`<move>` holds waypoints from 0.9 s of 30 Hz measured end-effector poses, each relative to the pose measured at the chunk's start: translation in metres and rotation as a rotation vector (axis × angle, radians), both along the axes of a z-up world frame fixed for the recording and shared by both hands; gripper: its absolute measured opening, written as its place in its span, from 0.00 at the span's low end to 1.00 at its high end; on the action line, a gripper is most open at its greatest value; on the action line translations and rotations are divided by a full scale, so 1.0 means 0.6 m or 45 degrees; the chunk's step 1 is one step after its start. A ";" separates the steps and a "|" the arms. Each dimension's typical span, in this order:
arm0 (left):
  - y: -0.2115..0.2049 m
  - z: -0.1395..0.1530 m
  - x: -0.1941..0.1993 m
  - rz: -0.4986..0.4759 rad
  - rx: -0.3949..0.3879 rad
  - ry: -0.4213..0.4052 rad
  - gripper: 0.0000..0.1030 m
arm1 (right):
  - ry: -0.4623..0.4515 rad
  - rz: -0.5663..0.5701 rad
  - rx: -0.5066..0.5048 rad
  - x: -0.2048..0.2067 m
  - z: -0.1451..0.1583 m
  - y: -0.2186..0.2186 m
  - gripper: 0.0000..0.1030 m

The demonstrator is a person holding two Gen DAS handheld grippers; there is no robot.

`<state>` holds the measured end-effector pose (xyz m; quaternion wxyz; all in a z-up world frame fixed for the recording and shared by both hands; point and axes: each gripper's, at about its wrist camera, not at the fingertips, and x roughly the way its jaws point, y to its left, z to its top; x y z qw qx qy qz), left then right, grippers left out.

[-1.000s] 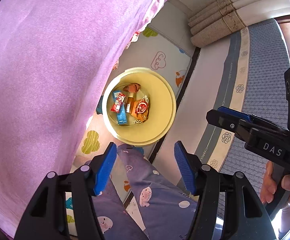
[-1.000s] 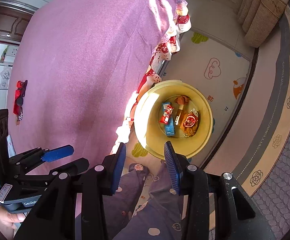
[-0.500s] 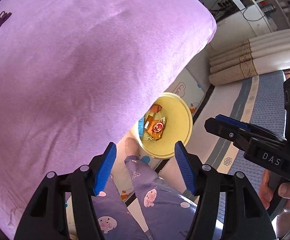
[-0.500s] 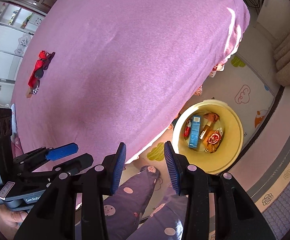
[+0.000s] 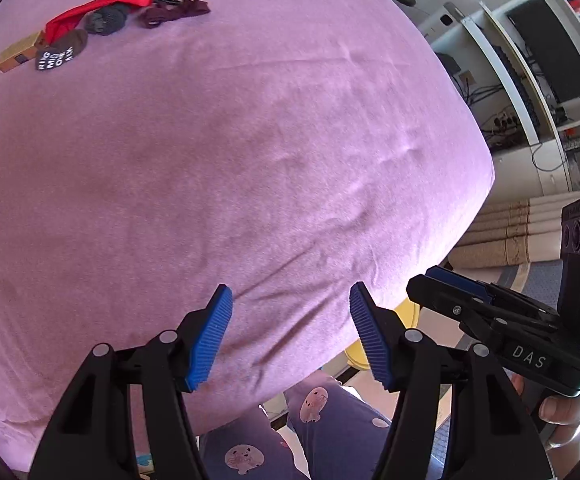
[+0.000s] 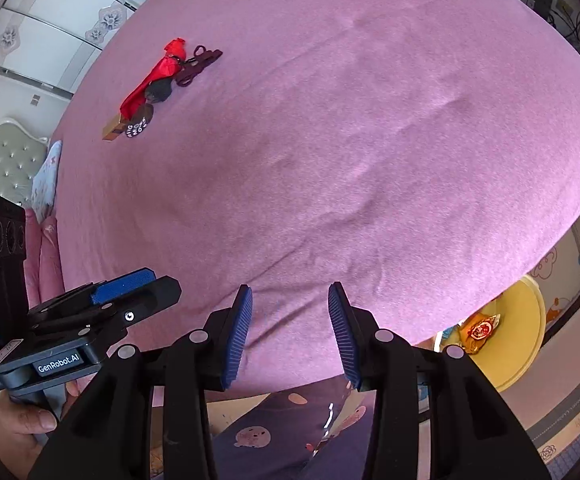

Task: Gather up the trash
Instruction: 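Move both open tools back over the remaining items on the bed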

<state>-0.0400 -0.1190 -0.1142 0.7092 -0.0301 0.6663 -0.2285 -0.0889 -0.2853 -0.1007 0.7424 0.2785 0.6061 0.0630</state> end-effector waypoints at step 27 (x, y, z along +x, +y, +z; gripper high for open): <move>0.270 -0.025 0.333 0.613 -0.017 -0.052 0.60 | -0.092 0.383 0.030 0.425 0.002 0.212 0.38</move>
